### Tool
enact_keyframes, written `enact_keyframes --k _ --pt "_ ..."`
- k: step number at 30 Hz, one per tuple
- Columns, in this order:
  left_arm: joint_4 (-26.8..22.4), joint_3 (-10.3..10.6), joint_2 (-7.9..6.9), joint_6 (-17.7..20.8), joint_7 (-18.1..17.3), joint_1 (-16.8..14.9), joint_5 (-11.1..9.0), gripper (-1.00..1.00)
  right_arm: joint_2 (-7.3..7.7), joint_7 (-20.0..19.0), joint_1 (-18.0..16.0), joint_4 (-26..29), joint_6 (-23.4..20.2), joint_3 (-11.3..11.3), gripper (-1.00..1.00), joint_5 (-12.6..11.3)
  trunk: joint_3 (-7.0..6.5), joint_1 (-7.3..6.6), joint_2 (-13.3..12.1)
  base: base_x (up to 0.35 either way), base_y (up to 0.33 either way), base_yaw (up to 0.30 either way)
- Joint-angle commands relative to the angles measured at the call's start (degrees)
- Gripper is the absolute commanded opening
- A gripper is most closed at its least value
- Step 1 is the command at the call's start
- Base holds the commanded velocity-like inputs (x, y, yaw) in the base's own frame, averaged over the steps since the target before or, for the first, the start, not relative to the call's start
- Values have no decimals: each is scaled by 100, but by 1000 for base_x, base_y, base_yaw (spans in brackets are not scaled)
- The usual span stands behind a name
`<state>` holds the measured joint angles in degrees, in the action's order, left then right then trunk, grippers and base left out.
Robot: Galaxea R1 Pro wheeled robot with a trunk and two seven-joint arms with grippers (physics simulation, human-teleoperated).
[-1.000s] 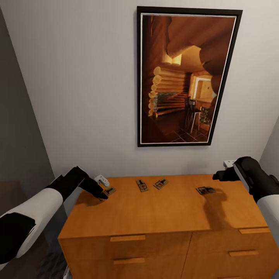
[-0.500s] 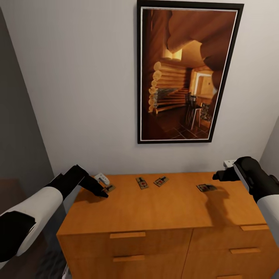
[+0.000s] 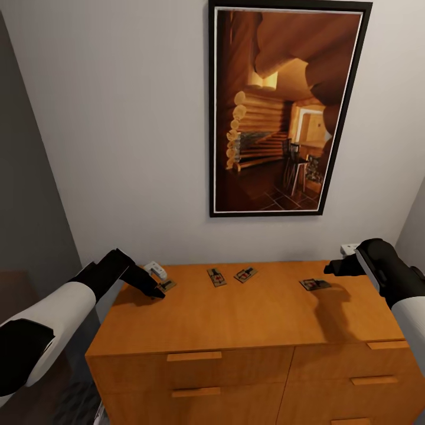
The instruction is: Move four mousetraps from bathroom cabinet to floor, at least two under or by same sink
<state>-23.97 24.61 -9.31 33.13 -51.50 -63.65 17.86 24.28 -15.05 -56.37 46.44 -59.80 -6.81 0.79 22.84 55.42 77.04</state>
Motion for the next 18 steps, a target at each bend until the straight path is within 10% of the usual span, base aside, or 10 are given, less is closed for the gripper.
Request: enact_keyframes --k 1,9,10,18 --pt "-12 18 -1 18 -36 152 68 100 7 -15 -5 5 -21 -22 100 9 9 1 2 0 0 0" --pt "-11 18 -1 22 -36 152 68 100 7 -15 -5 16 -21 -22 100 9 9 1 2 0 0 0" --pt "-11 18 -1 23 -36 152 68 -100 7 -15 -5 17 -21 -22 100 9 9 1 2 0 0 0" --pt "-11 18 -1 26 -44 152 65 -100 7 -15 -5 39 -21 -22 100 9 9 1 2 0 0 0"
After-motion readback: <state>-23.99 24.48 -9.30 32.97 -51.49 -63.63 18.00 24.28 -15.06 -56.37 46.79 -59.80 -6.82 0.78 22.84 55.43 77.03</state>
